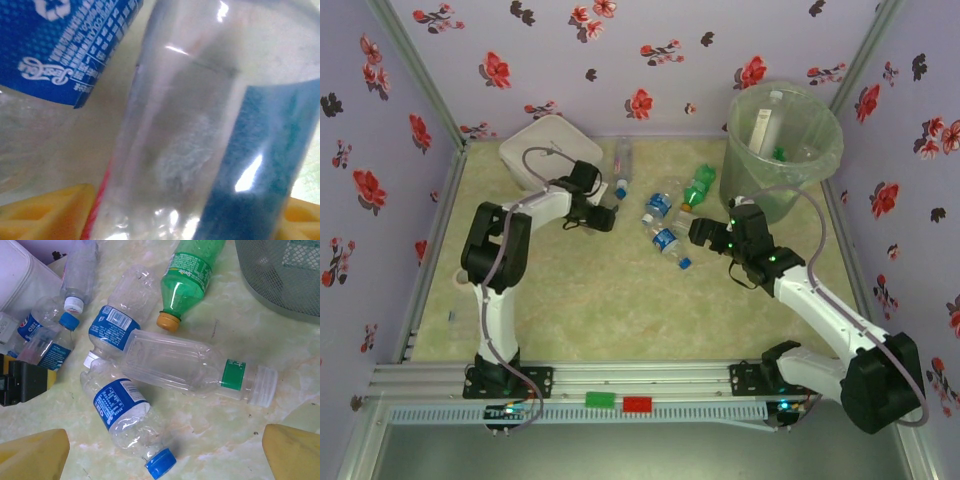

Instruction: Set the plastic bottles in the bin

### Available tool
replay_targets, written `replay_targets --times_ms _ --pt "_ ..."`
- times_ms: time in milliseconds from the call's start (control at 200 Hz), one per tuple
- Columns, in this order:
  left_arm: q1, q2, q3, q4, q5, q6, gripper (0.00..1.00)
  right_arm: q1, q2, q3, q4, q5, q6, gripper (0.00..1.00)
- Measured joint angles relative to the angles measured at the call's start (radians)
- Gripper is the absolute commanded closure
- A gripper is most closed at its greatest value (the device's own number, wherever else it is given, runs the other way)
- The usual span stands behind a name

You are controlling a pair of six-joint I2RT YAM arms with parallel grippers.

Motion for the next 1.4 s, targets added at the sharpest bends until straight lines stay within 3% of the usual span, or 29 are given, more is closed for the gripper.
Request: replay_targets --times_ms 180,370,565,840,1095,1400 --pt "-0.016 -0.014 -0.031 0.033 0.004 0.002 0.55 0.001 0.020 -0.007 0.053 -0.014 0.021 0.00" --pt "-0.051 -0.112 -0.171 0.094 0.039 -0.043 0.64 0.001 0.045 -0.011 0.109 -0.057 0.041 0.00" --pt "-0.089 -0.289 -0.344 0.209 0.138 -0.144 0.67 0.001 0.112 -0.005 0.158 -0.127 0.080 0.00" --pt "-0.184 -0.512 -0.509 0.539 0.291 -0.377 0.67 0.008 0.122 -0.005 0.311 -0.237 0.156 0.00" --pt "-0.311 -0.539 -0.591 0.789 0.326 -0.551 0.67 0.045 0.103 -0.005 0.477 -0.333 0.188 0.02" --pt "-0.370 -0.539 -0.592 0.877 0.325 -0.600 0.67 0.064 0.103 -0.034 0.562 -0.360 0.197 0.13"
